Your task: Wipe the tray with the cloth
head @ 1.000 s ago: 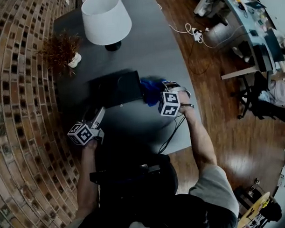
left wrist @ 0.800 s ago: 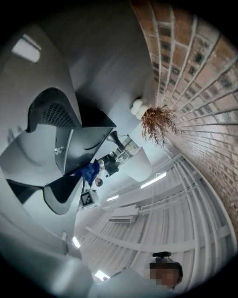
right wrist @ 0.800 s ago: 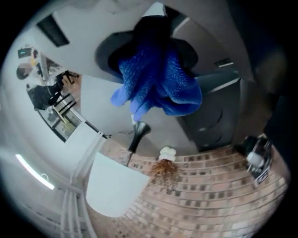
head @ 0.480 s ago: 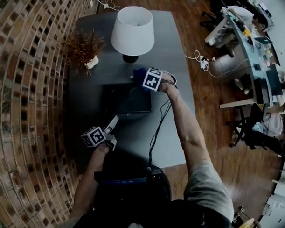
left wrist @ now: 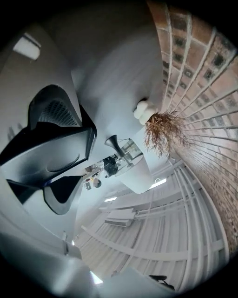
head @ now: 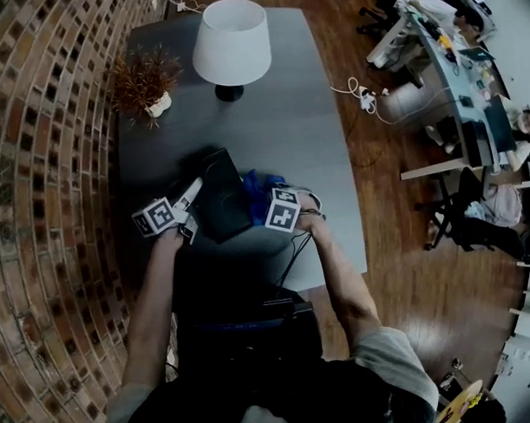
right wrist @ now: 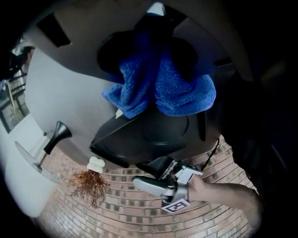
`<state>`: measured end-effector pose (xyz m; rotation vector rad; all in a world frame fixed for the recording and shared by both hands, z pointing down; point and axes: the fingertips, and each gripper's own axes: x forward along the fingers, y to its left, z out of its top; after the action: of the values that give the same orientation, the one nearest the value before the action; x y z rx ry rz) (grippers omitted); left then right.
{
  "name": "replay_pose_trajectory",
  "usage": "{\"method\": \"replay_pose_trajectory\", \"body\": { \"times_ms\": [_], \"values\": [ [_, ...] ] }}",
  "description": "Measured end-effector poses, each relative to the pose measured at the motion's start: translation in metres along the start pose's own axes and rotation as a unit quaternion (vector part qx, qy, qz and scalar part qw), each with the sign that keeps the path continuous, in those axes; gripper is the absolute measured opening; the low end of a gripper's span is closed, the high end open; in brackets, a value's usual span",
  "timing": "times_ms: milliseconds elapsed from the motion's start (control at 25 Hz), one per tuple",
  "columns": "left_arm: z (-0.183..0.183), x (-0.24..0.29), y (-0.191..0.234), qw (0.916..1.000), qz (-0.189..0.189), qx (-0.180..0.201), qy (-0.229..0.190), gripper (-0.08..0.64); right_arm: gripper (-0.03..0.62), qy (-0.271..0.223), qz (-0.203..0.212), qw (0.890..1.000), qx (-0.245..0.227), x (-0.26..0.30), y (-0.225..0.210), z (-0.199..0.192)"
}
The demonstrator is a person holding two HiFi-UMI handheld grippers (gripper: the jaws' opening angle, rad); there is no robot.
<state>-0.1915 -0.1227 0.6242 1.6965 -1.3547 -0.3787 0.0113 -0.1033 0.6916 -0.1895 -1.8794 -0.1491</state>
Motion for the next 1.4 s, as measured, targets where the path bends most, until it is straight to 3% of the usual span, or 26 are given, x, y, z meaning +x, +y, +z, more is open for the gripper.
{"method": "replay_pose_trajectory", "body": {
  "times_ms": [120,240,320,440,560,720,880,1000,1120,1200,1280,1320,1400],
  "values": [
    [0.001,0.016,-0.007,0.9994,-0.016,0.017,0.025,0.314,0.121,-0.016,-0.022,0.999,0.041,0.009,0.044,0.011],
    [-0.003,0.012,-0.008,0.9978,-0.017,0.043,0.048,0.313,0.123,-0.039,-0.029,0.997,0.062,0.016,0.059,0.019],
    [-0.007,-0.006,-0.014,0.9978,-0.016,0.044,0.047,0.313,0.123,-0.049,-0.061,0.994,0.076,0.010,0.037,0.015],
    [-0.031,-0.043,-0.053,0.9983,-0.044,0.011,0.037,0.313,0.123,-0.036,-0.167,0.983,0.064,-0.015,-0.034,0.008],
    [-0.076,-0.071,-0.071,0.9954,-0.062,0.026,0.069,0.313,0.123,-0.025,-0.232,0.972,0.003,-0.021,-0.099,0.025],
    [-0.123,-0.083,-0.078,0.9908,-0.047,0.047,0.118,0.313,0.123,0.017,-0.230,0.967,-0.111,0.001,-0.118,0.041],
    [-0.125,-0.080,-0.081,0.9919,-0.044,0.041,0.111,0.310,0.123,0.048,-0.237,0.952,-0.187,-0.005,-0.077,0.045],
    [-0.124,-0.081,-0.076,0.9918,-0.043,0.046,0.111,0.310,0.123,0.084,-0.244,0.935,-0.245,-0.011,-0.025,0.040],
    [-0.124,-0.081,-0.077,0.9918,-0.038,0.050,0.112,0.311,0.124,0.113,-0.201,0.920,-0.318,-0.011,0.046,0.026],
    [-0.124,-0.080,-0.078,0.9918,-0.035,0.051,0.112,0.311,0.124,0.091,-0.133,0.933,-0.322,-0.011,0.086,0.015],
    [-0.125,-0.080,-0.078,0.9921,-0.034,0.050,0.110,0.310,0.124,0.062,-0.108,0.956,-0.266,-0.012,0.079,0.008],
    [-0.125,-0.080,-0.078,0.9921,-0.034,0.050,0.109,0.311,0.124,0.060,-0.128,0.963,-0.229,-0.013,0.055,0.006],
    [-0.125,-0.081,-0.077,0.9922,-0.033,0.051,0.109,0.310,0.124,0.060,-0.201,0.966,-0.152,-0.020,-0.016,0.008]
  ]
}}
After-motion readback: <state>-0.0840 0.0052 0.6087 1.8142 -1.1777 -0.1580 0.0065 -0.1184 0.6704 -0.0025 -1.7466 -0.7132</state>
